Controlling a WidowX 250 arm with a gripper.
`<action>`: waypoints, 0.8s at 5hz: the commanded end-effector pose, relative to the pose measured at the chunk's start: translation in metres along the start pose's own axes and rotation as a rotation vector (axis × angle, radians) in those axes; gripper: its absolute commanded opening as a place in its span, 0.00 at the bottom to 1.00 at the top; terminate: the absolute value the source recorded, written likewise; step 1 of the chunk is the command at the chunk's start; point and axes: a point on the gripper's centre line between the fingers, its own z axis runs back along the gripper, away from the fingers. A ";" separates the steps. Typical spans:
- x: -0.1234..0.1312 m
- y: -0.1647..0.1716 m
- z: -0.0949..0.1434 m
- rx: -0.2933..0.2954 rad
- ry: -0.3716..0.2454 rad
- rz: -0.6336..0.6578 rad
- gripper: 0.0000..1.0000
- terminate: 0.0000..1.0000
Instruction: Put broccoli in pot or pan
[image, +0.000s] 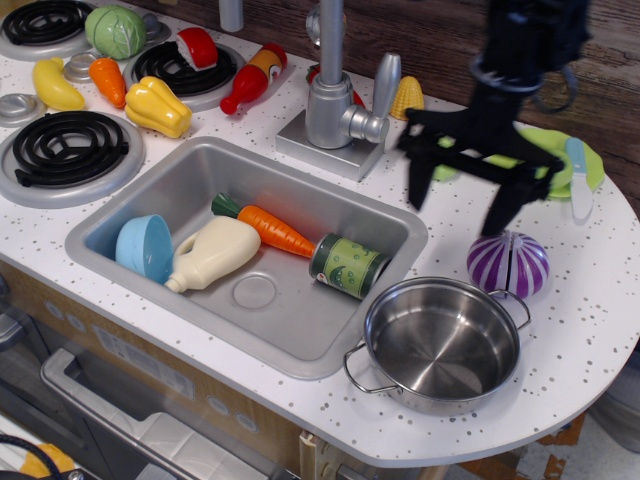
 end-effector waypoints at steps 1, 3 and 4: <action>0.047 0.001 0.016 0.037 -0.100 -0.040 1.00 0.00; 0.086 0.018 0.015 0.021 -0.196 -0.078 1.00 0.00; 0.101 0.034 0.014 0.047 -0.216 -0.136 1.00 0.00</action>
